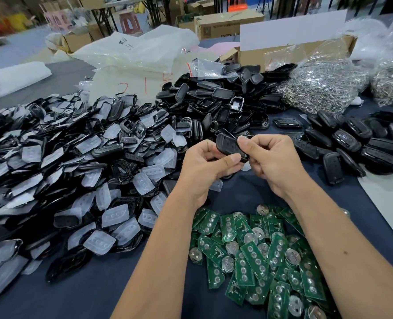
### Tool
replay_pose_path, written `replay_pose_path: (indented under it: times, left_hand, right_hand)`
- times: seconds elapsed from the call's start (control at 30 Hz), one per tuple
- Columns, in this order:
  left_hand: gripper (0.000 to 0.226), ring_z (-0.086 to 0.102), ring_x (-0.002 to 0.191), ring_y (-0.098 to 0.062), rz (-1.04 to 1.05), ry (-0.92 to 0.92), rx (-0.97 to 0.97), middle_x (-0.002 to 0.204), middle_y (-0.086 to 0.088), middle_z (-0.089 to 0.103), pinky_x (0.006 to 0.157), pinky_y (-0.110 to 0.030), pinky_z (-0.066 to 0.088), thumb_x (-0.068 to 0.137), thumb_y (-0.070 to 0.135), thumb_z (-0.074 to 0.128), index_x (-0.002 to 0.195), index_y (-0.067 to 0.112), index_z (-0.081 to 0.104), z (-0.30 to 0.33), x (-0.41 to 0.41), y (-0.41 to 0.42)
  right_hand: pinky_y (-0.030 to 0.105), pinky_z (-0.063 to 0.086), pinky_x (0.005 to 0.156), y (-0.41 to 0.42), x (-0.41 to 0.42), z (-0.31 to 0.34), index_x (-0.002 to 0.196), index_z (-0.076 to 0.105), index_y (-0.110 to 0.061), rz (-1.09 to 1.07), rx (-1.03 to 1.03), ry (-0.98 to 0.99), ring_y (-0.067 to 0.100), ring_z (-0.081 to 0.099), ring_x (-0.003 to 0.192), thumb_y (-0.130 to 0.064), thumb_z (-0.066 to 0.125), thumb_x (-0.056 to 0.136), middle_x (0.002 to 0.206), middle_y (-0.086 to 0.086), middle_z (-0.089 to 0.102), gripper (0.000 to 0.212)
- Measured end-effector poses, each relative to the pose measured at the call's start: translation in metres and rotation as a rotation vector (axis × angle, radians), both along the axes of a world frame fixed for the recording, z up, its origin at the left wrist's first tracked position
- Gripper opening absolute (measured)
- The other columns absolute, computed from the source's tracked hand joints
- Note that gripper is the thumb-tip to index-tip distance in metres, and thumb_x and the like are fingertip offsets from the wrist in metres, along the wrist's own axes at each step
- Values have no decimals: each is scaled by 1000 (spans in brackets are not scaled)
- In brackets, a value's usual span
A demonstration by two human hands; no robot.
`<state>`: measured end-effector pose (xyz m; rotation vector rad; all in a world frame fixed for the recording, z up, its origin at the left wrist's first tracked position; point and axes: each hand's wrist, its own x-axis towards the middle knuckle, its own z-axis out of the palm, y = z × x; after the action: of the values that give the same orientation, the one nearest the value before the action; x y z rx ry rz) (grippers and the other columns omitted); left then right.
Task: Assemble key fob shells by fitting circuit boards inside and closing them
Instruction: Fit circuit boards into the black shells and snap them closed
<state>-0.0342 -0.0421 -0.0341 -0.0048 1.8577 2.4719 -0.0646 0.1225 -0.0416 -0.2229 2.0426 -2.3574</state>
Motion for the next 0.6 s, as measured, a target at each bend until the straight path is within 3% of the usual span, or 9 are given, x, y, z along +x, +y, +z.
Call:
replay_pose_path:
  times: [0.13, 0.27, 0.37, 0.5, 0.6]
  left_hand:
    - [13, 78, 87, -29, 58, -15, -42, 94, -16, 76, 74, -28, 63, 92, -4, 72, 104, 0, 70, 1, -3, -6]
    - [16, 78, 83, -25, 41, 40, -1, 91, -15, 79, 70, -24, 62, 91, -2, 73, 88, 12, 80, 4, -2, -13]
    - [13, 77, 79, -25, 82, 155, -72, 88, -14, 78, 70, -28, 63, 86, -2, 77, 91, 10, 77, 3, -3, -15]
    - [26, 75, 80, -20, 97, 240, -118, 84, -8, 78, 72, -32, 63, 82, -6, 80, 86, 19, 78, 2, -5, -18]
    - [24, 74, 81, -18, 73, 239, -163, 86, -7, 78, 72, -31, 62, 80, -9, 80, 89, 13, 75, 0, -4, -19]
  right_hand:
    - [18, 24, 41, 3, 0, -1, 60, 65, -15, -27, 108, 18, 14, 27, 39, -29, 79, 92, 45, 3, 41, 38]
    - [16, 24, 41, 5, 1, -1, 63, 63, -16, 35, 82, 14, 13, 30, 38, -38, 79, 89, 46, 2, 42, 38]
    - [22, 32, 40, 11, 0, -1, 71, 65, -13, 94, 169, 92, 16, 43, 42, -36, 83, 87, 52, 7, 52, 34]
    - [29, 49, 46, 14, 2, 3, 88, 74, -21, 163, 243, 171, 23, 68, 61, -14, 91, 79, 73, 8, 70, 20]
    - [28, 55, 52, 14, 2, 7, 90, 76, -13, 141, 314, 203, 25, 75, 67, -4, 90, 78, 76, 12, 75, 20]
